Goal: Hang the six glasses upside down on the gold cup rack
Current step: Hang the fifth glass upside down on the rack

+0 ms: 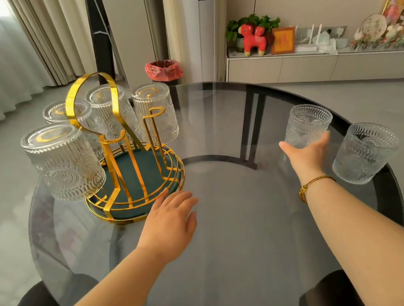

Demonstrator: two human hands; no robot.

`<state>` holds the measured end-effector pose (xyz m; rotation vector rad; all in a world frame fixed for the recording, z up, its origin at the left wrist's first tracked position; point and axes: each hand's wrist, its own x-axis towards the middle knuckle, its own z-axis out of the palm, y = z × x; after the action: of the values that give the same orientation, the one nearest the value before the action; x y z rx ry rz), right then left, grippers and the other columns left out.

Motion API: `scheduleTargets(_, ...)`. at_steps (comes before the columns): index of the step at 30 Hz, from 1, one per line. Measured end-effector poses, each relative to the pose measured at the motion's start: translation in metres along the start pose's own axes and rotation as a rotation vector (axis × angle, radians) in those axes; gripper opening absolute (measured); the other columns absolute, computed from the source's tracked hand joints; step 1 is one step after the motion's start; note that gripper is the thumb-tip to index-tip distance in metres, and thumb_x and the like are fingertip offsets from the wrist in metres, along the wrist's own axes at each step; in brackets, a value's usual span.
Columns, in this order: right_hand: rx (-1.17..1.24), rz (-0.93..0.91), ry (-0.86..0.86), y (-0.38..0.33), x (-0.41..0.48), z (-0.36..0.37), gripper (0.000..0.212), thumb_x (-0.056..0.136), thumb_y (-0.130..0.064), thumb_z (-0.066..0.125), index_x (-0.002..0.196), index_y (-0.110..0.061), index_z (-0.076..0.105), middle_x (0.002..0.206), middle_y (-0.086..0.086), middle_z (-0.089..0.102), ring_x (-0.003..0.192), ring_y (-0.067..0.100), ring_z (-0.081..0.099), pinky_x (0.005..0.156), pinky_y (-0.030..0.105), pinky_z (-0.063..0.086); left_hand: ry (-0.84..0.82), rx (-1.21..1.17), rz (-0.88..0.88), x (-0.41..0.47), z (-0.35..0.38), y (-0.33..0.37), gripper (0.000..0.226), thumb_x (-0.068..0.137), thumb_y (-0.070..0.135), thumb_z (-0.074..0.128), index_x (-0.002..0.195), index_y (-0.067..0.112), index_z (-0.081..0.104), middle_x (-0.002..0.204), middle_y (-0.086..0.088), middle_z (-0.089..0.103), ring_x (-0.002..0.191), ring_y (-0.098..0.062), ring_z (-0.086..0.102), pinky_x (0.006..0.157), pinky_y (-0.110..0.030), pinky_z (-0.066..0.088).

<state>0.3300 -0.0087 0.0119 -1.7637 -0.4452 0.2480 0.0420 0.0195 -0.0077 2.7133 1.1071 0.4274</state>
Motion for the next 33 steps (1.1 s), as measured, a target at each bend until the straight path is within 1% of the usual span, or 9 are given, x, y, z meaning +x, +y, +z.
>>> scheduleTargets(4, 0.008, -0.011, 0.054, -0.002, 0.012, 0.004, 0.093, 0.066, -0.016, 0.073, 0.136, -0.01, 0.012, 0.142, 0.013, 0.029, 0.127, 0.027, 0.036, 0.103, 0.031, 0.03, 0.031, -0.004, 0.017, 0.0, 0.002, -0.001, 0.036, 0.09, 0.026, 0.037, 0.127, 0.026, 0.04, 0.138, 0.004, 0.043, 0.132, -0.013, 0.029, 0.112, -0.03, 0.007)
scheduleTargets(7, -0.077, -0.026, 0.055, -0.003, 0.013, 0.003, 0.074, 0.064, -0.021, 0.072, 0.122, -0.007, 0.027, 0.126, 0.014, 0.044, 0.107, 0.029, 0.05, 0.087, 0.032, 0.042, 0.063, -0.005, 0.037, 0.001, 0.002, -0.001, 0.035, 0.09, 0.023, 0.039, 0.125, 0.025, 0.043, 0.136, 0.003, 0.046, 0.131, -0.013, 0.031, 0.109, -0.025, 0.002)
scheduleTargets(11, -0.1, -0.049, -0.003, -0.004, 0.004, -0.003, 0.068, 0.064, -0.023, 0.072, 0.116, -0.009, 0.031, 0.108, 0.004, 0.044, 0.092, 0.02, 0.045, 0.079, 0.029, 0.039, 0.079, -0.017, 0.048, 0.001, 0.001, 0.0, 0.035, 0.09, 0.024, 0.039, 0.125, 0.025, 0.042, 0.137, 0.003, 0.045, 0.132, -0.012, 0.03, 0.105, -0.021, -0.003)
scheduleTargets(15, -0.084, -0.052, -0.105, -0.011, -0.011, -0.011, 0.067, 0.065, -0.03, 0.072, 0.118, -0.012, 0.035, 0.104, -0.003, 0.042, 0.094, 0.016, 0.043, 0.079, 0.029, 0.036, 0.082, -0.024, 0.046, 0.001, 0.0, 0.001, 0.035, 0.09, 0.024, 0.038, 0.126, 0.025, 0.042, 0.138, 0.003, 0.044, 0.132, -0.012, 0.029, 0.104, -0.02, -0.003)
scheduleTargets(19, 0.004, -0.105, -0.259, -0.035, -0.027, -0.019, 0.065, 0.069, -0.026, 0.069, 0.123, -0.01, 0.039, 0.12, 0.002, 0.049, 0.107, 0.018, 0.048, 0.088, 0.032, 0.039, 0.096, -0.039, 0.049, -0.002, -0.001, 0.001, 0.034, 0.091, 0.023, 0.037, 0.124, 0.024, 0.044, 0.137, 0.003, 0.045, 0.131, -0.011, 0.031, 0.105, -0.02, -0.002)
scheduleTargets(25, 0.053, -0.196, -0.524, -0.092, -0.057, -0.034, 0.023, 0.076, -0.026, 0.062, 0.097, -0.023, 0.054, 0.101, 0.001, 0.061, 0.087, 0.011, 0.057, 0.072, 0.026, 0.046, 0.093, -0.108, 0.035, -0.015, -0.016, 0.002, 0.031, 0.09, 0.015, 0.04, 0.119, 0.022, 0.05, 0.13, 0.002, 0.052, 0.127, -0.012, 0.037, 0.111, -0.025, 0.017)
scheduleTargets(27, 0.027, -0.217, -0.589, -0.108, -0.065, -0.037, 0.015, 0.076, -0.028, 0.062, 0.088, -0.028, 0.054, 0.094, -0.002, 0.061, 0.086, 0.013, 0.057, 0.078, 0.033, 0.047, 0.144, -0.149, 0.026, -0.025, -0.026, 0.003, 0.029, 0.088, 0.012, 0.045, 0.114, 0.019, 0.055, 0.122, 0.0, 0.059, 0.12, -0.015, 0.046, 0.103, -0.027, 0.033)
scheduleTargets(30, -0.034, -0.239, -0.656, -0.129, -0.075, -0.035, 0.028, 0.074, -0.03, 0.064, 0.097, -0.024, 0.051, 0.099, -0.001, 0.058, 0.092, 0.018, 0.056, 0.082, 0.039, 0.047, 0.356, -0.184, 0.102, -0.034, -0.058, 0.008, 0.021, 0.078, 0.0, 0.055, 0.091, 0.011, 0.067, 0.089, -0.007, 0.073, 0.091, -0.021, 0.065, 0.077, -0.033, 0.055)
scheduleTargets(33, -0.055, -0.248, -0.686, -0.149, -0.08, -0.026, 0.043, 0.071, -0.03, 0.067, 0.105, -0.024, 0.042, 0.097, -0.008, 0.051, 0.088, 0.012, 0.054, 0.071, 0.032, 0.048, 0.593, -0.228, 0.187, -0.031, -0.102, 0.009, 0.025, 0.077, 0.011, 0.044, 0.083, 0.007, 0.068, 0.078, -0.009, 0.072, 0.084, -0.013, 0.06, 0.072, -0.025, 0.05)
